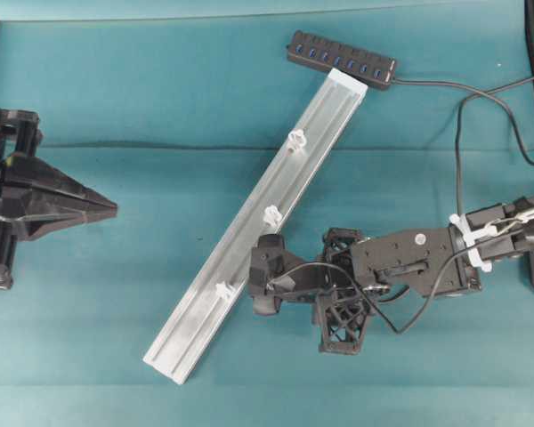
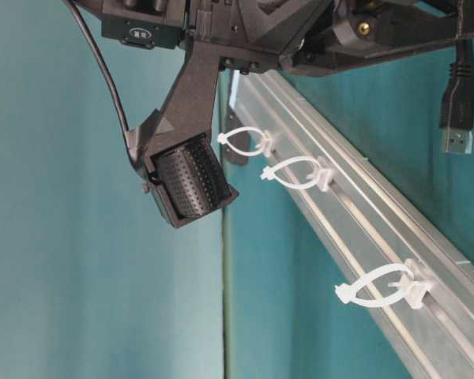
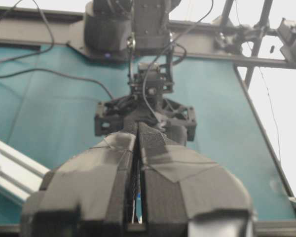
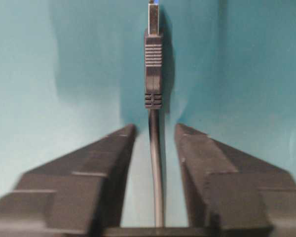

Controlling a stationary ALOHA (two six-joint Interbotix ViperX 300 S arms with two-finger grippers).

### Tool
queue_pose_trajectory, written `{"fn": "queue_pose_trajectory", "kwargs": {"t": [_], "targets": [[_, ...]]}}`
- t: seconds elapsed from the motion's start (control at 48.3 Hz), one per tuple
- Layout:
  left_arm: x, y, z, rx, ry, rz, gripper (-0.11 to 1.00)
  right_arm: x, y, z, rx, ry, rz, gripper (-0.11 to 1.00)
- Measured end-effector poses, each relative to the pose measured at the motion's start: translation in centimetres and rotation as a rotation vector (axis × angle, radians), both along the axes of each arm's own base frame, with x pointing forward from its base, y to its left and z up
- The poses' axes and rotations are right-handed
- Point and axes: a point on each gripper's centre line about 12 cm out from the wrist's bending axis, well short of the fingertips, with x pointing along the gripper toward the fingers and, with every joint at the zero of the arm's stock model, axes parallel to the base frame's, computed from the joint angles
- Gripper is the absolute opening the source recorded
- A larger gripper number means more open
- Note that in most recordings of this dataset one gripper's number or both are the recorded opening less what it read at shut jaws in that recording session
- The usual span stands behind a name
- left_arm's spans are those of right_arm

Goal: Pass the USB cable through three rings with both arms.
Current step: 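Grasp the black USB cable near its plug with the right gripper, then lift the cable and carry it to the rail's far end near the hub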

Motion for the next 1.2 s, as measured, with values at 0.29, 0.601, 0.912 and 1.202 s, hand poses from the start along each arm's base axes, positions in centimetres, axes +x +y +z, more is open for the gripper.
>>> {"fn": "queue_pose_trajectory", "kwargs": {"t": [0.29,0.601,0.912,1.202], "targets": [[0.0,0.0,0.0,0.000,0.002,0.000,-0.02,-0.3,0.0,-0.1,-0.003,0.021,0.001,0.13],[0.0,0.0,0.0,0.002,0.000,0.000,-0.02,-0.2,0.0,-0.1,-0.002,0.023,0.002,0.12],[-0.1,0.0,0.1,0.000,-0.003,0.000,-0.02,-0.9,0.2,0.9,-0.003,0.038,0.018,0.12],[-0.1,0.0,0.1,0.001,-0.005,0.000,-0.02,-1.4,-2.1,5.3,-0.003,0.062,0.043,0.12]]}}
